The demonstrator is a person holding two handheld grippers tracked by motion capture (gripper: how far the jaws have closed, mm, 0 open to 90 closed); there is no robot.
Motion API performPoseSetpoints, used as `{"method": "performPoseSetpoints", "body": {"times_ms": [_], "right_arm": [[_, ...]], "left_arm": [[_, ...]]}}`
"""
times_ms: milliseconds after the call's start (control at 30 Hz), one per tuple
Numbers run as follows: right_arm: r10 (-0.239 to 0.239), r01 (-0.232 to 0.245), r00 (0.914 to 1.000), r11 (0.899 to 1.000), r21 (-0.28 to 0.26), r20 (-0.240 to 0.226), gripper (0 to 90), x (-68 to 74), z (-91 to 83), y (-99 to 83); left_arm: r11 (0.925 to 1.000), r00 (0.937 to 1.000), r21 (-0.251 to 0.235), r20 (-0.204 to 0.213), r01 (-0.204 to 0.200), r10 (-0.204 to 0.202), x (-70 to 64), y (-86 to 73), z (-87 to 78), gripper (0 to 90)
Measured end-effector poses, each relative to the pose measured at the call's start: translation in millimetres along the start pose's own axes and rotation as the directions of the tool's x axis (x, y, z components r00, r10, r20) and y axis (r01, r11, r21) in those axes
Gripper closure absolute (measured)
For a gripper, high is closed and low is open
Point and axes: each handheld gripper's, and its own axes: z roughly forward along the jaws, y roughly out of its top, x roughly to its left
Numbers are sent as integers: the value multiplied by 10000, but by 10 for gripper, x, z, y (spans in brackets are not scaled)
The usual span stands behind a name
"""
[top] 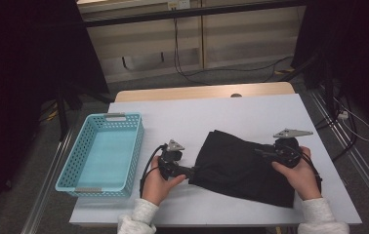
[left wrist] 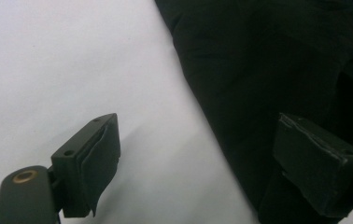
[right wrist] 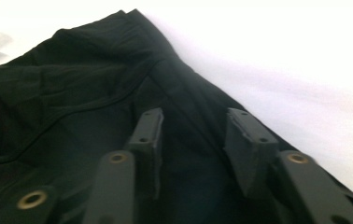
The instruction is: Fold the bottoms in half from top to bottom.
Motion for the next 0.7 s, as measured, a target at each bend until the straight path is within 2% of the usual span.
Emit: {"method": "performPoseSetpoints", "body": {"times_ms": [200, 400, 700], "right_arm": [[5, -4, 9999, 10000, -48, 173, 415, 59, -52, -15], [48, -46, 9993, 10000, -46, 378, 323, 110, -149, -107], [157, -164, 9988, 9998, 149, 471, 338, 186, -252, -324]], "left_arm": [[10000, 10000, -59, 10, -7, 7, -2, 1, -29, 153], [9999, 10000, -142, 2, -53, 53, -5, 8, -52, 154], [9998, 9999, -181, 77, -72, 73, -32, -2, -85, 155]]}}
